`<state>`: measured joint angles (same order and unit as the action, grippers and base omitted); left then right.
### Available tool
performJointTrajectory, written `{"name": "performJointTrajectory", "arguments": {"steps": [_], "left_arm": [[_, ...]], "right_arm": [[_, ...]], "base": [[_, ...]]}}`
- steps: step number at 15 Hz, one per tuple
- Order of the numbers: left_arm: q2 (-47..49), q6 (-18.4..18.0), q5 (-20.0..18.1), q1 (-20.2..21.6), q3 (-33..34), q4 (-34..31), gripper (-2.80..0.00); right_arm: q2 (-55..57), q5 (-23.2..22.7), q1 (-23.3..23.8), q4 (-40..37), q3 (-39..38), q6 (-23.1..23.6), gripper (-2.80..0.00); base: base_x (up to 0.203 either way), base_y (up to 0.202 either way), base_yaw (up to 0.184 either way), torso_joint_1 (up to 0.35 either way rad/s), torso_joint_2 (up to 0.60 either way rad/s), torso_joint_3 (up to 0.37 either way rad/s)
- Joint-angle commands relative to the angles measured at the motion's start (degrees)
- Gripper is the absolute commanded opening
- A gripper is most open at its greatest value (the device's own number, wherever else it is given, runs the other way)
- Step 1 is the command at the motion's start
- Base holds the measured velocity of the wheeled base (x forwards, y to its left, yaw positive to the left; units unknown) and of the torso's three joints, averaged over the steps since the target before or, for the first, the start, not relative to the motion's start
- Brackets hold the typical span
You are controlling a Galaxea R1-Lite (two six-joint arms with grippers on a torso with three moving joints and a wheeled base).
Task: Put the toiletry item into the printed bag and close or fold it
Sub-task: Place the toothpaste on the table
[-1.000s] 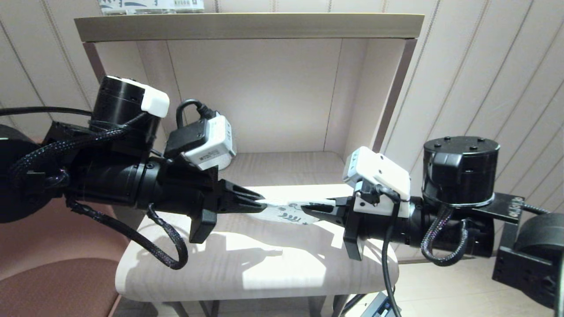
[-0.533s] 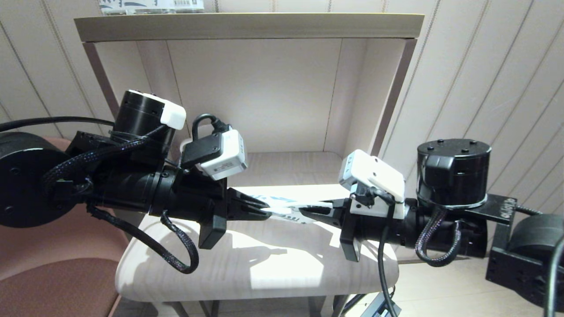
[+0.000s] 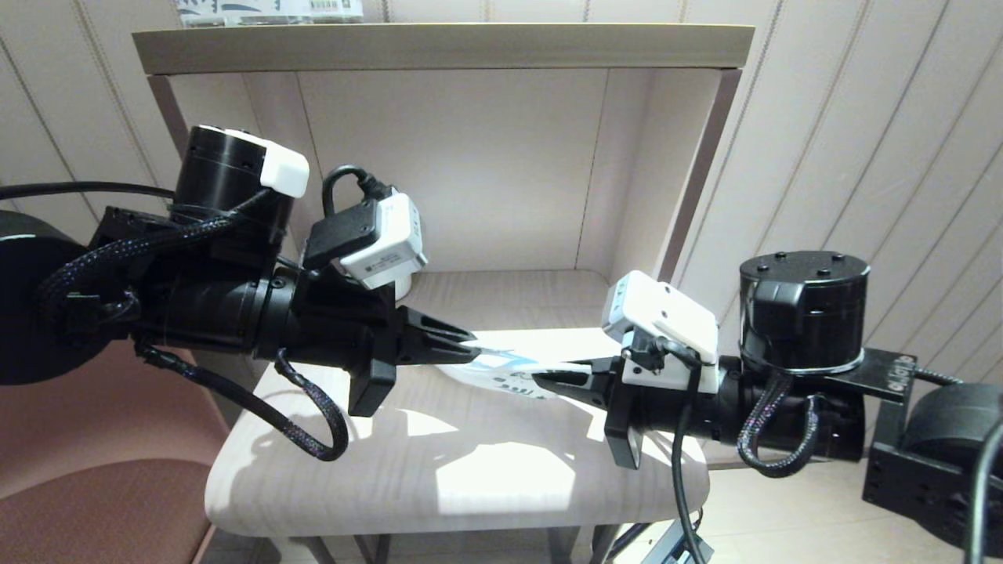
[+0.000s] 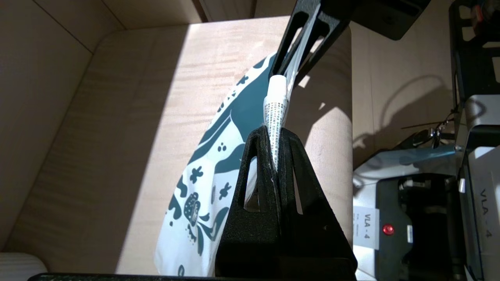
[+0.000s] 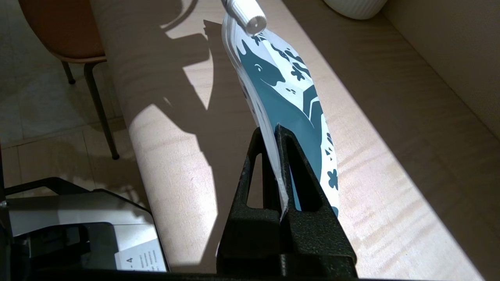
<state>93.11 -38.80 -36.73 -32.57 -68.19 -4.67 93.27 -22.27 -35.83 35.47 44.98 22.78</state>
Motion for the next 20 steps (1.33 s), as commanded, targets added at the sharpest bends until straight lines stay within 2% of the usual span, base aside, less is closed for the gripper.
{"name": "performJointTrajectory", "arguments": {"steps": [1, 12, 15, 20], "left_arm": [[0.9, -0.2, -0.2, 0.1, 0.7, 0.1, -2.8], [3.8, -0.2, 0.1, -0.8, 1.6, 0.3, -2.8], [4.3, -0.2, 3.1, -3.1, 1.8, 0.4, -2.8], [5.4, 0.1, 3.2, -3.9, 1.0, 0.5, -2.8]], "right_arm": [[0.1, -0.1, 0.0, 0.2, 0.1, 0.2, -2.8], [0.8, -0.1, -1.1, 0.0, 1.1, 0.1, -2.8], [1.4, -0.1, -1.5, -0.2, 2.1, 0.0, -2.8], [0.7, -0.1, -1.3, 0.0, 0.5, 0.0, -2.8]], "base": [[0.0, 0.0, 0.0, 0.0, 0.0, 0.0], [0.0, 0.0, 0.0, 0.0, 0.0, 0.0], [0.0, 0.0, 0.0, 0.0, 0.0, 0.0], [0.0, 0.0, 0.0, 0.0, 0.0, 0.0]]}}
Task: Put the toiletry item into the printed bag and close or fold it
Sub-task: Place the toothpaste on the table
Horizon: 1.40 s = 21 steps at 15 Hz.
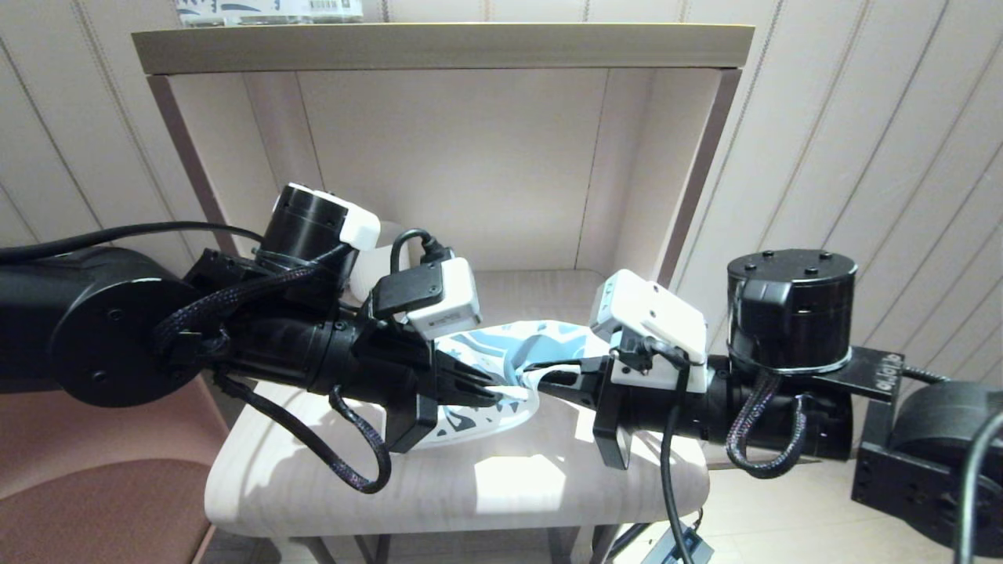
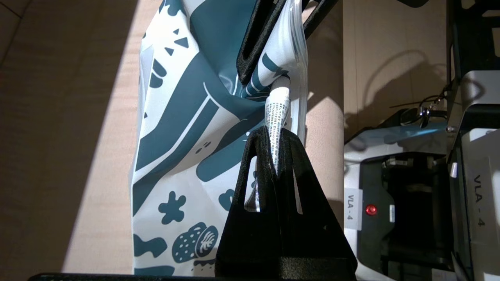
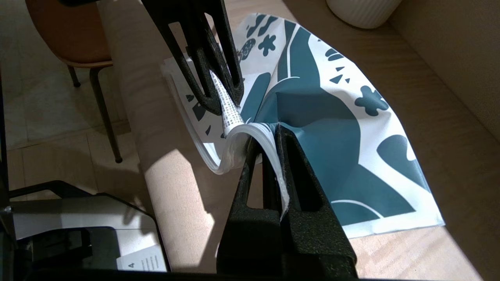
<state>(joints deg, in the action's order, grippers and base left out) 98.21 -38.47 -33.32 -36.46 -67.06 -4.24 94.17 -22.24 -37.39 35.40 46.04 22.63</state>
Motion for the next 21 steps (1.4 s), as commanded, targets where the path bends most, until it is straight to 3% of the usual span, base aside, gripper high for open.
{"name": "performJointTrajectory", "arguments": {"steps": [1, 4, 7, 14, 21], "left_arm": [[0.1, -0.1, -0.2, 0.0, -0.3, 0.1, -2.8], [-2.1, 0.1, -0.4, 0.4, 0.4, 0.3, -2.8], [-5.8, 0.3, -0.4, 2.4, 3.7, 3.7, -2.8], [-6.9, 0.3, 0.1, 2.8, 10.8, 4.4, -2.8], [-1.1, 3.3, 2.5, 2.0, 13.4, 18.3, -2.8]], "right_arm": [[-0.2, -0.2, 0.8, 0.3, -1.0, 0.2, -2.8], [0.1, -0.3, 3.0, 0.8, -2.4, 0.2, -2.8], [0.6, -3.7, 7.7, 4.1, -5.1, 0.0, -2.8], [3.7, -5.6, 9.6, 14.8, -11.6, 0.0, -2.8], [4.3, -5.8, 11.3, 17.5, -12.8, 0.3, -2.8]], "base": [[0.0, 0.0, 0.0, 0.0, 0.0, 0.0], [0.0, 0.0, 0.0, 0.0, 0.0, 0.0], [0.0, 0.0, 0.0, 0.0, 0.0, 0.0], [0.0, 0.0, 0.0, 0.0, 0.0, 0.0], [0.0, 0.0, 0.0, 0.0, 0.0, 0.0]]}}
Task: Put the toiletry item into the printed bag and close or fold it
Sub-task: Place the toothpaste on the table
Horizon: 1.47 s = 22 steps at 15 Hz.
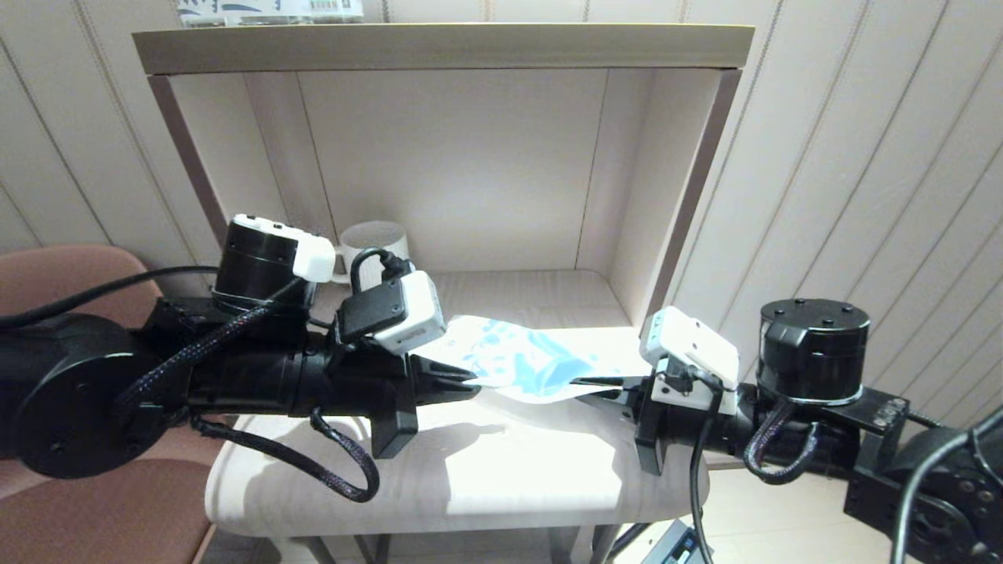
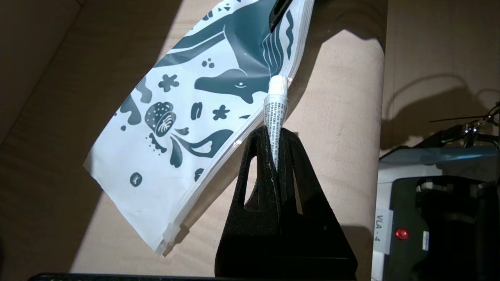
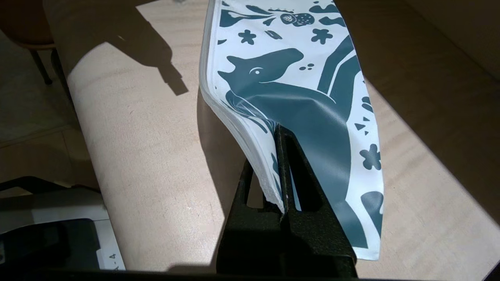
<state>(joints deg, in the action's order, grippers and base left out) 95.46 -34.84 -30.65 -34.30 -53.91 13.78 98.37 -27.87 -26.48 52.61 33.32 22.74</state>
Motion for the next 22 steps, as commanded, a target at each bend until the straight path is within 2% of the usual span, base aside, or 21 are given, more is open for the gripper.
{"name": "performJointTrajectory", "arguments": {"steps": [1, 3, 6, 8, 10, 12, 14, 16, 18, 22], "left_arm": [[2.9, 0.2, -0.1, -0.4, 0.6, 1.6, -2.8], [5.2, 0.8, 0.0, -0.5, 2.0, 5.3, -2.8], [7.7, 3.9, 0.8, -0.4, 2.8, 10.6, -2.8], [8.5, 3.9, 1.4, -0.5, 3.3, 11.1, -2.8], [10.4, 3.9, 4.1, -0.4, 2.9, 11.8, -2.8], [10.8, 4.1, 4.8, 1.4, 2.9, 14.5, -2.8], [8.8, 6.4, 5.0, 2.7, 2.5, 13.2, -2.8], [6.7, 6.8, 5.6, 5.0, 2.4, 11.5, -2.8], [5.8, 5.3, 5.7, 8.1, 3.0, 11.6, -2.8], [6.8, 4.1, 5.7, 10.4, 3.0, 11.8, -2.8]], "right_arm": [[0.3, -0.2, 1.9, 0.3, 0.2, 0.3, -2.8], [1.2, -0.2, 3.7, 0.7, 0.5, 0.4, -2.8], [1.5, -0.4, 3.7, 1.5, 0.4, 0.5, -2.8], [1.7, -0.5, 3.3, 1.6, 0.1, 0.5, -2.8], [1.7, -0.6, 3.1, 1.6, -0.4, 0.5, -2.8], [1.6, -0.6, 3.1, 1.6, -0.3, 0.5, -2.8], [1.2, -0.6, 3.1, 1.6, -0.3, 0.5, -2.8], [1.3, -0.6, 3.1, 1.6, -0.2, 0.5, -2.8], [1.1, -1.0, 3.1, 1.6, 0.0, 0.5, -2.8], [0.3, -1.9, 3.6, 1.5, 0.3, 0.3, -2.8]], "base": [[0.0, 0.0, 0.0, 0.0, 0.0, 0.0], [0.0, 0.0, 0.0, 0.0, 0.0, 0.0], [0.0, 0.0, 0.0, 0.0, 0.0, 0.0], [0.0, 0.0, 0.0, 0.0, 0.0, 0.0], [0.0, 0.0, 0.0, 0.0, 0.0, 0.0], [0.0, 0.0, 0.0, 0.0, 0.0, 0.0], [0.0, 0.0, 0.0, 0.0, 0.0, 0.0], [0.0, 0.0, 0.0, 0.0, 0.0, 0.0], [0.0, 0.0, 0.0, 0.0, 0.0, 0.0], [0.0, 0.0, 0.0, 0.0, 0.0, 0.0]]}}
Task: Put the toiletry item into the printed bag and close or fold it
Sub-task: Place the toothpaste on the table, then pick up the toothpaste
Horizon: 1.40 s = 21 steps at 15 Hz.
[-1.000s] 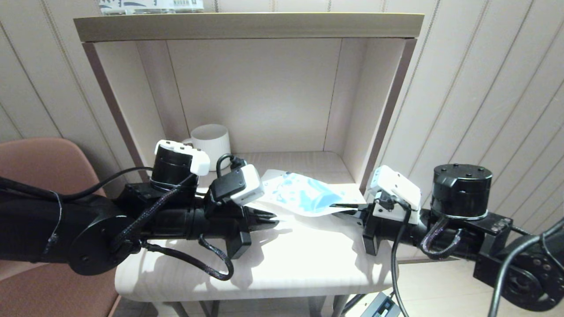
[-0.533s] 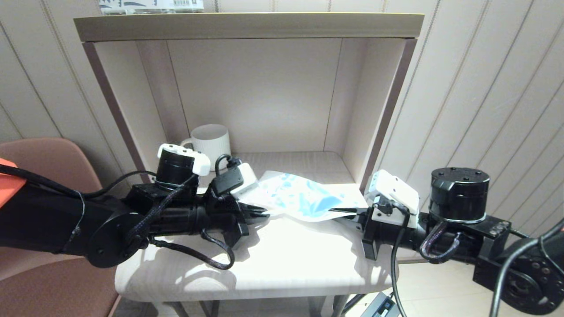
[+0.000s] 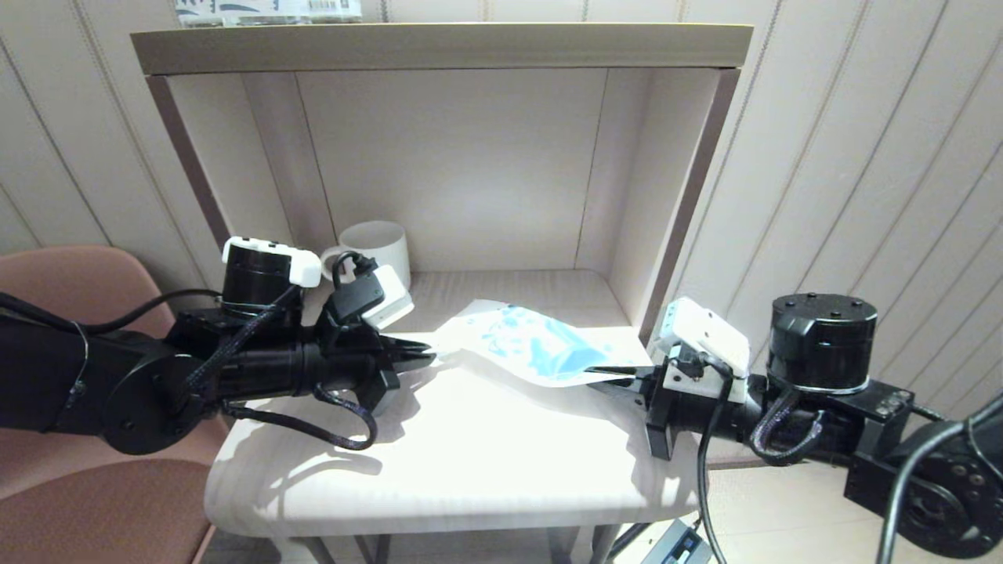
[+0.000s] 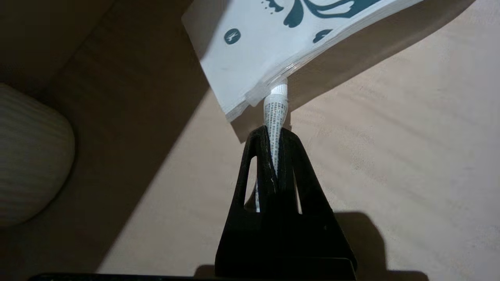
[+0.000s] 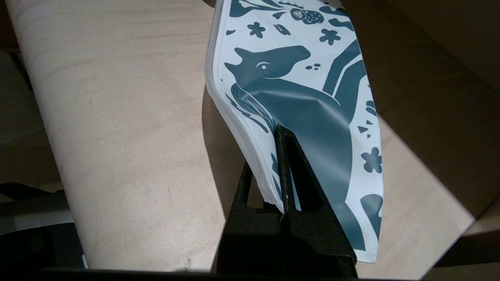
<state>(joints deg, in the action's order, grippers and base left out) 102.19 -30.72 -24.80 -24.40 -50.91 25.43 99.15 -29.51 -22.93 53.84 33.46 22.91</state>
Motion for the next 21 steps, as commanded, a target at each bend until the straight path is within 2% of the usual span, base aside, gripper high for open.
{"name": "performJointTrajectory", "arguments": {"steps": [1, 2, 7, 10, 13, 15, 18, 21], "left_arm": [[0.9, -0.7, -0.2, 1.1, -0.1, 0.3, -2.8], [1.7, -1.4, -0.2, 1.4, -0.1, 0.5, 0.0], [1.6, -1.3, -0.6, 1.5, -0.2, 1.1, 0.0], [-2.0, -0.6, -0.9, 1.7, 1.0, 3.2, 0.0], [-6.3, 3.7, -5.6, 5.0, 1.6, 3.8, 0.0], [-9.5, 5.1, -8.3, 6.4, 1.5, 4.5, 0.0], [-12.4, 5.2, -8.9, 6.7, 3.1, 4.7, 0.0], [-12.9, 5.5, -9.6, 6.7, 3.8, 4.7, 0.0]], "right_arm": [[-1.2, -0.5, 0.1, 0.2, 0.3, 0.0, -2.8], [-1.7, -0.7, 0.2, 0.1, 0.5, -0.1, -2.8], [-3.3, -0.7, 0.3, 0.0, 0.8, -1.6, -2.8], [-4.6, -0.6, 0.6, -0.4, 1.8, -4.0, -2.8], [-6.8, -0.6, -0.7, -2.0, 2.0, -11.6, -2.8], [-7.9, -0.3, -1.1, -2.4, 2.7, -12.6, -2.8], [-11.0, -0.2, -2.2, -3.1, 3.0, -14.9, -2.8], [-15.2, -0.3, -2.6, -8.2, 4.8, -15.6, -2.8]], "base": [[0.0, 0.0, 0.0, 0.0, 0.0, 0.0], [0.0, 0.0, 0.0, 0.0, 0.0, 0.0], [0.0, 0.0, 0.0, 0.0, 0.0, 0.0], [0.0, 0.0, 0.0, 0.0, 0.0, 0.0], [0.0, 0.0, 0.0, 0.0, 0.0, 0.0], [0.0, 0.0, 0.0, 0.0, 0.0, 0.0], [0.0, 0.0, 0.0, 0.0, 0.0, 0.0], [0.0, 0.0, 0.0, 0.0, 0.0, 0.0]]}}
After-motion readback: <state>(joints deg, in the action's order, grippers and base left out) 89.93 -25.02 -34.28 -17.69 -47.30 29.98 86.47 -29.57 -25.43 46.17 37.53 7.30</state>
